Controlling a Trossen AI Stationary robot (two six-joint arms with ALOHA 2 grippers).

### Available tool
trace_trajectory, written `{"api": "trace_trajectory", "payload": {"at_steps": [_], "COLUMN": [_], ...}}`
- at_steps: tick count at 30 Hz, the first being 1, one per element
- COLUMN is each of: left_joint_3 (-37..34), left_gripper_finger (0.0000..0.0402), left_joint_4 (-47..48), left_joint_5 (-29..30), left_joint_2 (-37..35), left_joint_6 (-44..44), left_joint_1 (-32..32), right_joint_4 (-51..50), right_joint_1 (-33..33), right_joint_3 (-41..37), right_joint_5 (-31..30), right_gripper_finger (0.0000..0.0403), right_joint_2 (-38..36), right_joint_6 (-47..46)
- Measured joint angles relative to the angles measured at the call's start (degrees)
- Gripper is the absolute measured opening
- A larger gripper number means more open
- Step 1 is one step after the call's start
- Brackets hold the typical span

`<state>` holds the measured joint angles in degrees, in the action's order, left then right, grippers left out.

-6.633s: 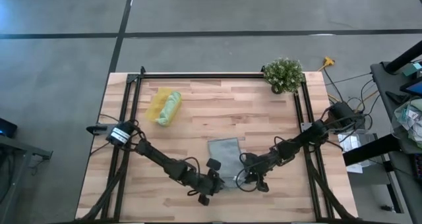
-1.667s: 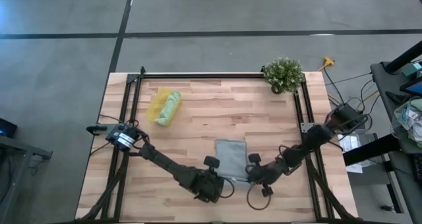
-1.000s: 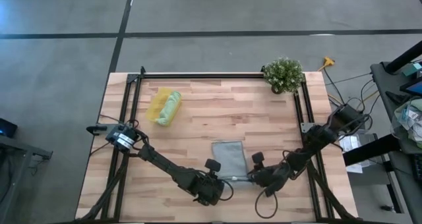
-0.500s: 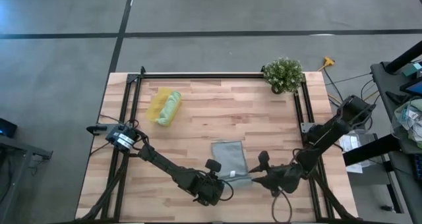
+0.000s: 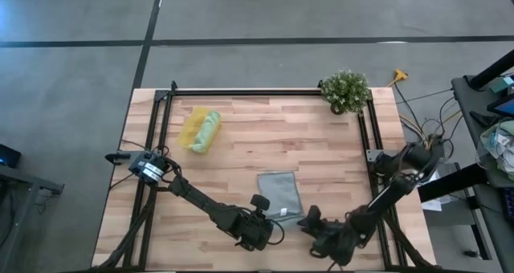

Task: Roll microfiber towels into tight, uniform cylinder then place into a basket
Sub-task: Roll the gray towel

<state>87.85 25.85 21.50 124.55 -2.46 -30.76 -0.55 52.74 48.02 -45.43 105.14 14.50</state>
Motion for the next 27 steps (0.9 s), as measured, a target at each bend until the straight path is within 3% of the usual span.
{"api": "trace_trajectory", "payload": {"at_steps": [5, 11, 27], "left_joint_3": [-0.01, 0.08, 0.29], "left_gripper_finger": [0.0001, 0.0002, 0.0002], "left_joint_4": [0.00, 0.02, 0.03], "left_joint_5": [0.04, 0.13, 0.28], "left_joint_2": [0.00, 0.00, 0.00], "left_joint_6": [0.04, 0.53, 3.12], "left_joint_1": [0.00, 0.02, 0.02], "right_joint_4": [-6.81, -7.90, -7.39], "right_joint_1": [-1.31, -1.88, -10.90], "right_joint_3": [4.78, 5.87, 4.75], "right_joint_5": [-1.42, -0.46, 19.75], "right_gripper_finger": [0.0176, 0.0185, 0.0180], "right_joint_2": [3.59, 2.08, 1.64], "right_joint_6": [-1.02, 0.08, -19.00]}}
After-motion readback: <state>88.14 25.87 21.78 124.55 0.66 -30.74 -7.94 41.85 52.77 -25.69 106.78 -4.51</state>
